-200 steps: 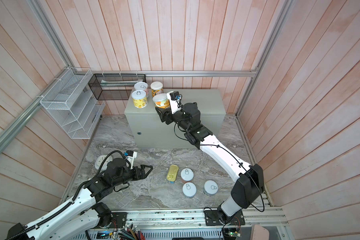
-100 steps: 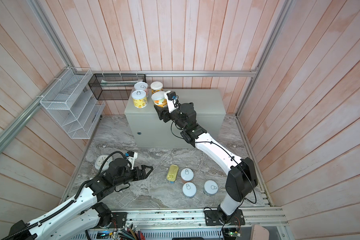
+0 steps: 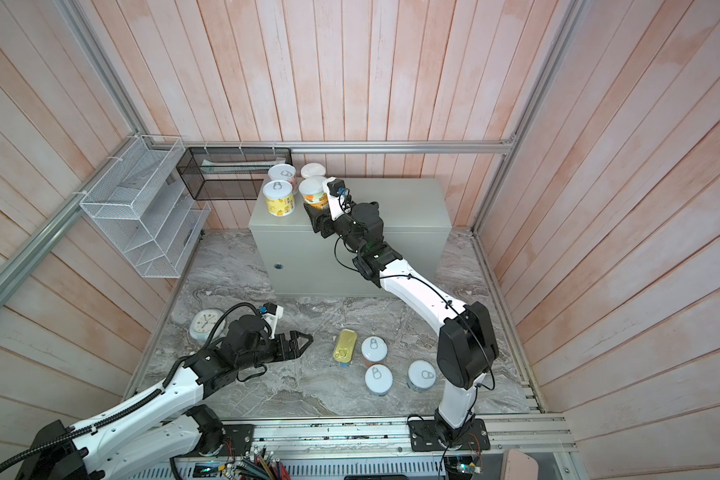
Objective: Place and organize the canned foods onto the counter
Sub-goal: 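Lower the green-labelled can onto the cabinet top beside the yellow cans, then open the right gripper and withdraw it while the left gripper moves to the gold tin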
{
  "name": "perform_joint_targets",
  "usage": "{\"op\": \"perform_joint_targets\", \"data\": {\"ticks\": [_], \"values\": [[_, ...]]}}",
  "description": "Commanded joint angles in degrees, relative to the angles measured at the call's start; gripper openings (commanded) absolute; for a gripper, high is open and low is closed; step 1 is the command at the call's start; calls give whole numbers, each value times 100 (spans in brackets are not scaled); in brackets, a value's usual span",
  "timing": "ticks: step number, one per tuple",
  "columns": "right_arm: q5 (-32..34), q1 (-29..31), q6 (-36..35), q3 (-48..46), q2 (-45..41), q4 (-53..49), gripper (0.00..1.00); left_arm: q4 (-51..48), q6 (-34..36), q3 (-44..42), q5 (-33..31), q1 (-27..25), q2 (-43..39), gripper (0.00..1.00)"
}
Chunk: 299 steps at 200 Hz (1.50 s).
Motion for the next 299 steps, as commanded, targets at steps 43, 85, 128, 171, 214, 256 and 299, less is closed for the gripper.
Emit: {"op": "perform_joint_targets", "data": {"ticks": [43, 85, 128, 171, 214, 256, 299], "values": [[15, -25, -16, 454, 364, 76, 69, 150, -79, 40, 73, -98, 28, 100], [-8, -27, -74, 623, 526, -140, 74, 253, -132, -30, 77, -133, 44, 100], [163, -41, -234, 653, 394, -593, 89, 571, -152, -106, 111, -160, 167, 100], [261, -56, -322, -139, -276, -428, 93, 699, 68, 87, 286, -173, 575, 100], [436, -50, -222, -1200, -1229, -179, 93, 601, 302, 255, 222, -195, 789, 100], [762, -61, -38, -2348, -2338, 73, 94, 494, 518, 437, 150, -228, 1038, 100], [1018, -101, 179, -3334, -3382, 100, 94, 629, 384, 518, 40, -374, 1243, 100]]}}
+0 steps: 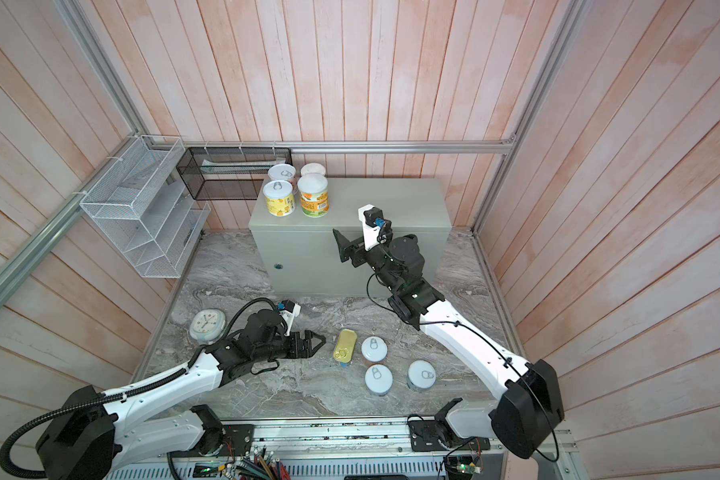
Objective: Place and organize the canned foods onto the counter
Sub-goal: 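Open the right gripper and withdraw it while the left gripper moves to the gold tin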
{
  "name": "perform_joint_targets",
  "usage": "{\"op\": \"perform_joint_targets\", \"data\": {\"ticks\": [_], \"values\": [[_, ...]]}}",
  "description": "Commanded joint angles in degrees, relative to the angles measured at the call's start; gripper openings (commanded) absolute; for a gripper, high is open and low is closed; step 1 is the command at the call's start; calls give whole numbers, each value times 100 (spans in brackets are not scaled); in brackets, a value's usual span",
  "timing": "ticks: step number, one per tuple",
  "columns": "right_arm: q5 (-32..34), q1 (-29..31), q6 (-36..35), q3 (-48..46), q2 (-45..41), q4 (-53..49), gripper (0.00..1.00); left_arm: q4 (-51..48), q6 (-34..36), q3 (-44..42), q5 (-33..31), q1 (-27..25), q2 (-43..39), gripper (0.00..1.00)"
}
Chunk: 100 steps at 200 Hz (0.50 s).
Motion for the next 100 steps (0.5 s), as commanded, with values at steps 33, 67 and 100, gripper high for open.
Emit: {"op": "perform_joint_targets", "data": {"ticks": [33, 67, 100], "values": [[585, -79, 406, -1065, -1205, -16, 94, 83, -97, 293, -361, -324, 271, 100], [720, -232, 880, -2001, -1926, -117, 94, 55, -143, 565, -537, -614, 583, 100], [859, -509, 1463, -2858, -2497, -335, 94, 39, -70, 792, -895, -820, 1168, 100]]}}
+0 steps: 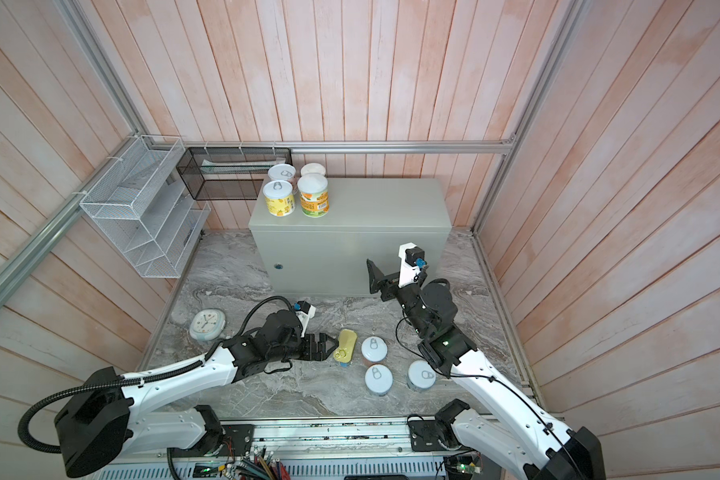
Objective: Place and organize the canned foods onto the counter
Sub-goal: 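Open the right gripper and withdraw it while the left gripper moves to the gold tin, then lower the left gripper onto the flat gold-lidded tin and close it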
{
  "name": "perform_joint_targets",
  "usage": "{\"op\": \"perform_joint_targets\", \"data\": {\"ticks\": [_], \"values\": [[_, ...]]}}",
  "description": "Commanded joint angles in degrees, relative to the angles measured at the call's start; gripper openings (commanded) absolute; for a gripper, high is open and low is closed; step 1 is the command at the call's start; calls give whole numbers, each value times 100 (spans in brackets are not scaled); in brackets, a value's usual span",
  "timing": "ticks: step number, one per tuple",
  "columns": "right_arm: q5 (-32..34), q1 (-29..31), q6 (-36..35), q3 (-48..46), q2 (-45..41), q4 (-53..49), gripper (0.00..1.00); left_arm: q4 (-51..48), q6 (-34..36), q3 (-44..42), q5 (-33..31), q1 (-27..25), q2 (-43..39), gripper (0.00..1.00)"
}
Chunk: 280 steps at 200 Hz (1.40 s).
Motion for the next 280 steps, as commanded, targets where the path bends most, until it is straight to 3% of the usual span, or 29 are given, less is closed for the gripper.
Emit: {"op": "perform_joint_targets", "data": {"ticks": [1, 36, 148, 206, 280], "values": [[197, -212, 619, -470, -302, -234, 94, -10, 31, 208, -419, -110, 395, 100], [15, -514, 875, -976, -758, -422, 94, -26, 39, 413, -554, -209, 943, 100], [-29, -583, 1060, -1598, -1388, -449, 95, 3, 241, 1182, -398, -547, 2018, 100], [-84, -610, 1052, -1625, -1371, -440, 95, -582, 199, 1506, -1161, -1041, 2167, 100], [-124, -618, 1104, -1634, -1318, -446, 95, -990, -14, 1498, -1848, -1239, 2154, 96]]}}
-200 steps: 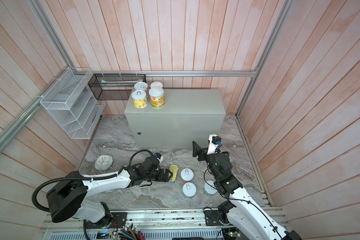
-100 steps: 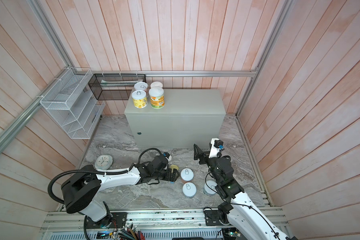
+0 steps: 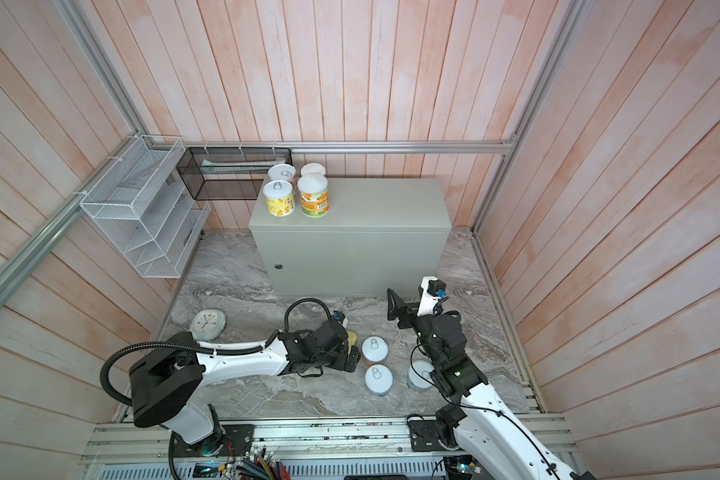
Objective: Place and organize the canned foods onto the counter
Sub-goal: 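Lower the left gripper onto the flat gold-lidded tin and close it, then lift the gold-lidded tin with the left gripper while the right gripper approaches it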
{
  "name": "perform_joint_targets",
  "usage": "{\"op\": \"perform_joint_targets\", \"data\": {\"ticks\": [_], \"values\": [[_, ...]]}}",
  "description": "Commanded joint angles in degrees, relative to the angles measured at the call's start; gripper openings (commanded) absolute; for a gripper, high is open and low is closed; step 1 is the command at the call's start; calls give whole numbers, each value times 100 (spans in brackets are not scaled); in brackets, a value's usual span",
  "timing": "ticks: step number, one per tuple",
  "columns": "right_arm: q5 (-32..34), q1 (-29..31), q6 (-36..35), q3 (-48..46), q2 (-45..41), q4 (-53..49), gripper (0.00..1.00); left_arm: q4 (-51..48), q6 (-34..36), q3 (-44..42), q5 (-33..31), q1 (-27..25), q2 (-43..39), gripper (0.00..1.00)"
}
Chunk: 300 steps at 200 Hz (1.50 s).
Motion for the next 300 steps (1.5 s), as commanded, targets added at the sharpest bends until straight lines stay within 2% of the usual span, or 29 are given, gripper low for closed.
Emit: {"op": "perform_joint_targets", "data": {"ticks": [1, 81, 111, 138, 178, 246, 300], "values": [[-72, -28, 84, -73, -16, -26, 95, -202, -112, 66, -416, -84, 49, 96], [-107, -28, 144, -33, -23, -91, 96, -113, -78, 28, -755, -206, 82, 64], [-140, -28, 155, -8, -44, -148, 96, -151, -69, 52, -804, -209, 176, 64], [-211, -28, 167, 27, -49, -207, 96, -281, 43, 122, -911, -204, 205, 59], [-618, -28, 177, 73, -11, -230, 96, -565, 476, 171, -1082, -93, -218, 52], [-1703, -28, 41, 72, 134, -176, 95, -451, 1832, -190, -659, 413, -1365, 49], [-2781, -28, -29, -185, 441, 23, 94, -335, 2667, -397, -433, 481, -1896, 48]]}}
